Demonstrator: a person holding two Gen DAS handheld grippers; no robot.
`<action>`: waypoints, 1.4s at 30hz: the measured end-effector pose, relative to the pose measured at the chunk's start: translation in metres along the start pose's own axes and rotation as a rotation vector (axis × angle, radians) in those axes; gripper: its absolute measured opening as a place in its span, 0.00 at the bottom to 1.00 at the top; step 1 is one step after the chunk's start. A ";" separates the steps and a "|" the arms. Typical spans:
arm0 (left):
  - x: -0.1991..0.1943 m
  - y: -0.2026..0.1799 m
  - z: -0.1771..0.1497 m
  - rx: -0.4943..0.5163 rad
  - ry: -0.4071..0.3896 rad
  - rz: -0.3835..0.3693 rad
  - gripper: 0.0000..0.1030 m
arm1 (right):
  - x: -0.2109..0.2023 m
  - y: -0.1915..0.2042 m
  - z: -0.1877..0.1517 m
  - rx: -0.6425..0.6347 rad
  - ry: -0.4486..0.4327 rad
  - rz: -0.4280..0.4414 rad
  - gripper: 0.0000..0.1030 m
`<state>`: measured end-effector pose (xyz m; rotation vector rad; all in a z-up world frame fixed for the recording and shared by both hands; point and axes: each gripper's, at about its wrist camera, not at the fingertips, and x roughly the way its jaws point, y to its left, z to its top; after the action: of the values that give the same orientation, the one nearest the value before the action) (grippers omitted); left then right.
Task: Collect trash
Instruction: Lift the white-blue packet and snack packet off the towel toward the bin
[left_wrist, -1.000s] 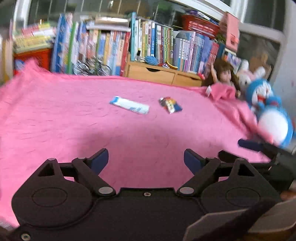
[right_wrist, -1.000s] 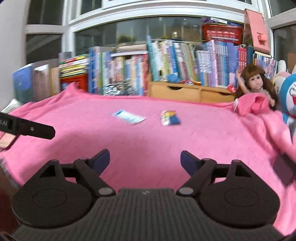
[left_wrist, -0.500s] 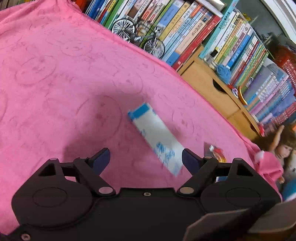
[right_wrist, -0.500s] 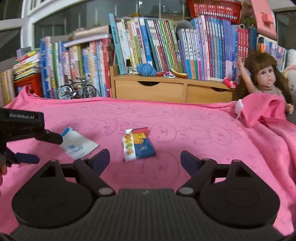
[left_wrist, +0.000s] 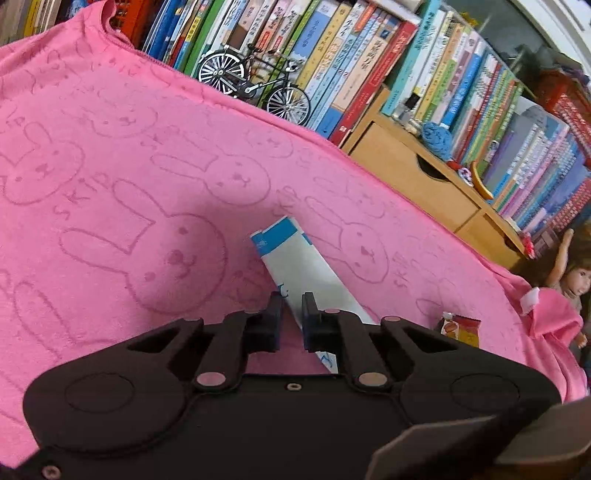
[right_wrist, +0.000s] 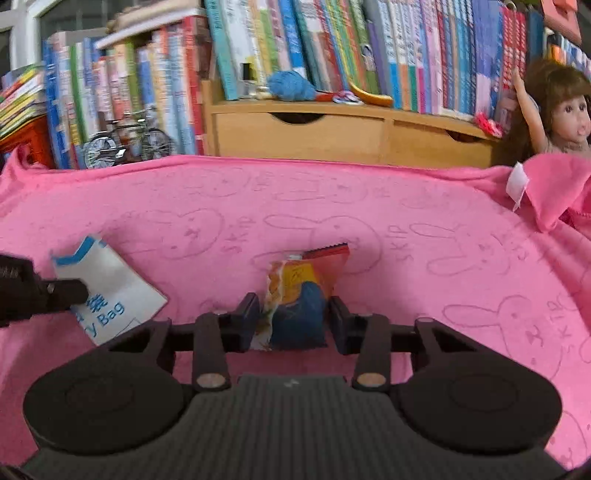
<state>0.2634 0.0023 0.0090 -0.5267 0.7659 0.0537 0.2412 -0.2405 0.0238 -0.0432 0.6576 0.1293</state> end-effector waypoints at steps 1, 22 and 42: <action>-0.005 0.001 -0.001 0.003 -0.002 -0.010 0.07 | -0.006 0.000 -0.001 0.005 -0.007 0.009 0.34; -0.223 0.038 -0.106 0.299 -0.108 -0.192 0.02 | -0.200 0.043 -0.115 -0.087 -0.159 0.290 0.28; -0.316 0.123 -0.286 0.369 0.189 -0.096 0.02 | -0.250 0.068 -0.287 -0.015 0.095 0.338 0.29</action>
<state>-0.1793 0.0193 -0.0030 -0.2178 0.9098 -0.2264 -0.1378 -0.2230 -0.0503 0.0485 0.7548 0.4600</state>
